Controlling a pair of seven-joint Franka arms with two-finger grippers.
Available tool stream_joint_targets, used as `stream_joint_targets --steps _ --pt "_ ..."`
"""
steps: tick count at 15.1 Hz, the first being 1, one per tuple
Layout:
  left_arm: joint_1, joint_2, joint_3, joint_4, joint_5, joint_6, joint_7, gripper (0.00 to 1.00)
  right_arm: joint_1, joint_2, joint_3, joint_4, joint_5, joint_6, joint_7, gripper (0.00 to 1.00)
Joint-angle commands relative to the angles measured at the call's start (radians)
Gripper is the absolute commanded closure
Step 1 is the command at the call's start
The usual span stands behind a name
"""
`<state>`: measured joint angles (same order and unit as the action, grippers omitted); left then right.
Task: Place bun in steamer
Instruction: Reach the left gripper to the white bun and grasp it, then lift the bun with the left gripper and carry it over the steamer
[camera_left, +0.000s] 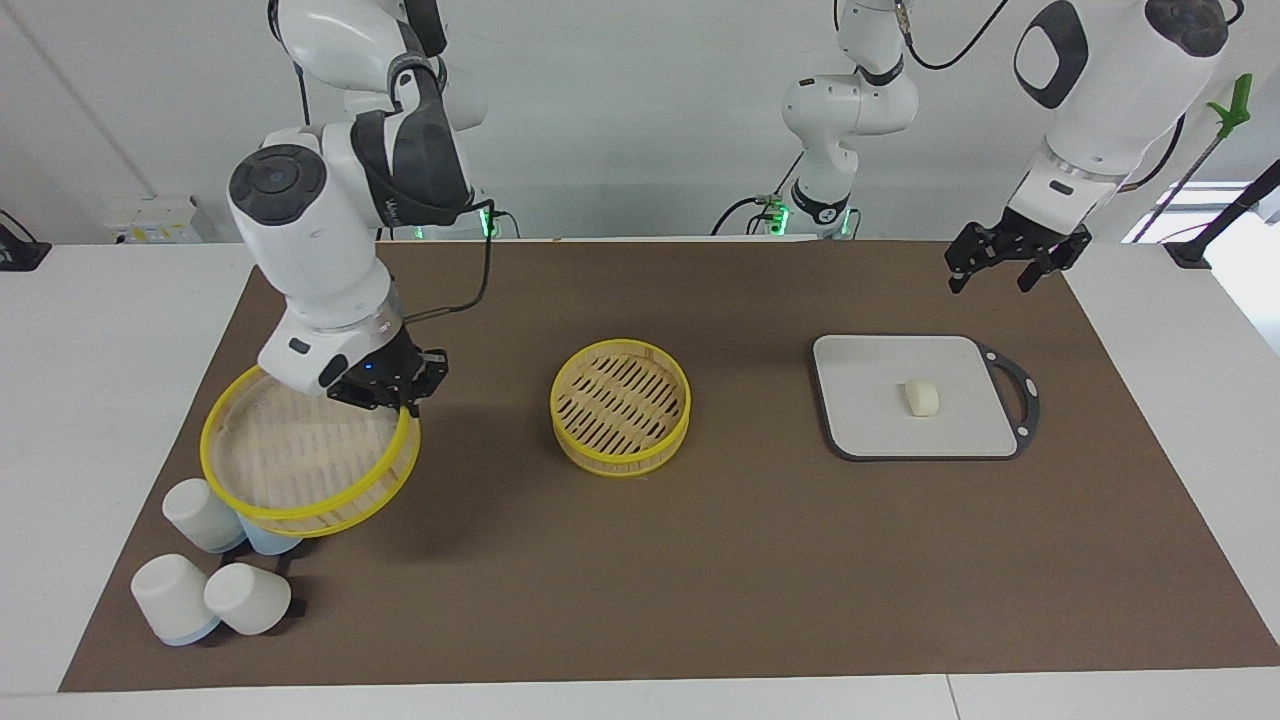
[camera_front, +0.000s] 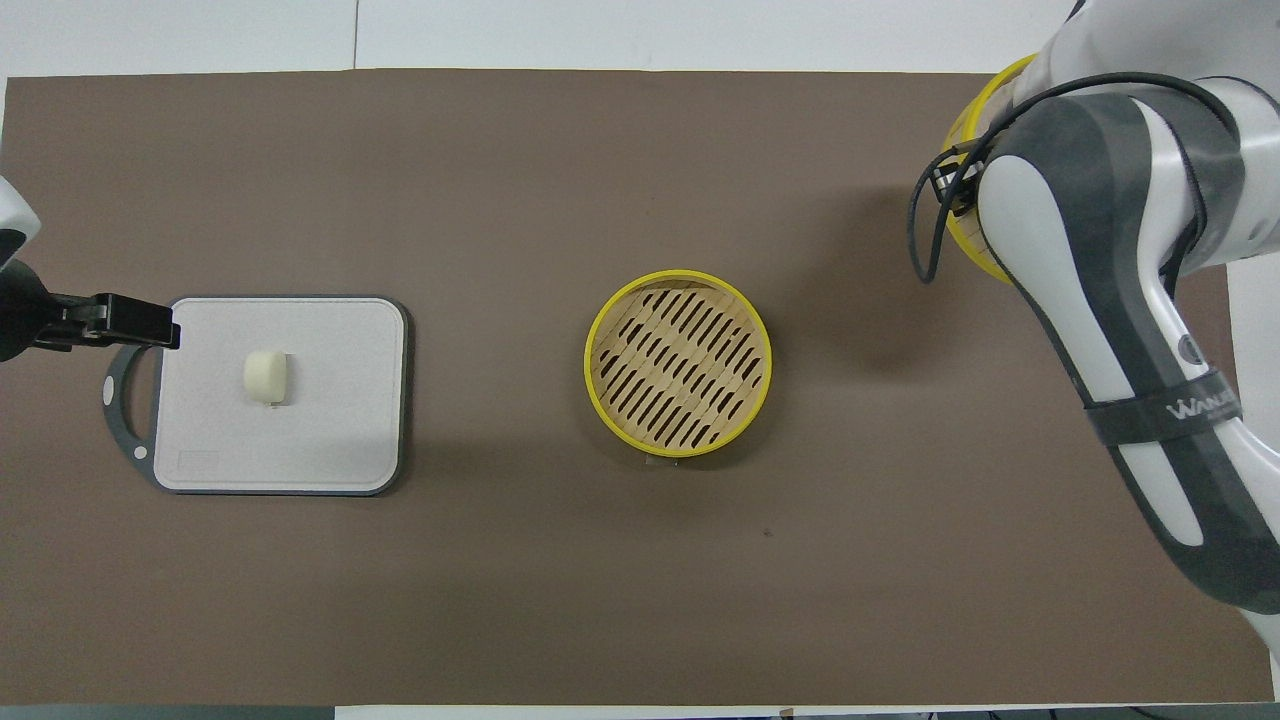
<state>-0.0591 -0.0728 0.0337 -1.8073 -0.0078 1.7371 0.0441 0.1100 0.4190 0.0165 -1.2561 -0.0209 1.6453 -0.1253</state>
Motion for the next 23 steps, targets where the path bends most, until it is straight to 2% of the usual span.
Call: stream_joint_targets --steps 1,7,11,14,23 --pt "-0.004 -0.029 0.0 -0.128 0.025 0.123 0.02 0.0 -0.053 -0.072 0.016 -0.104 -0.005 0.034 -0.079 1.0" --pt "0.024 0.007 0.002 -0.328 0.025 0.381 0.109 0.0 -0.073 -0.088 0.017 -0.143 0.004 0.034 -0.088 1.0" --pt "0.024 0.088 0.002 -0.356 0.025 0.455 0.106 0.0 -0.073 -0.089 0.016 -0.147 0.004 0.034 -0.077 1.0" --pt "0.027 0.107 0.003 -0.392 0.025 0.512 0.103 0.0 -0.078 -0.089 0.017 -0.15 0.007 0.033 -0.079 1.0" --pt "0.044 0.165 0.003 -0.417 0.025 0.604 0.091 0.01 -0.096 -0.115 0.016 -0.212 0.053 0.082 -0.08 1.0"
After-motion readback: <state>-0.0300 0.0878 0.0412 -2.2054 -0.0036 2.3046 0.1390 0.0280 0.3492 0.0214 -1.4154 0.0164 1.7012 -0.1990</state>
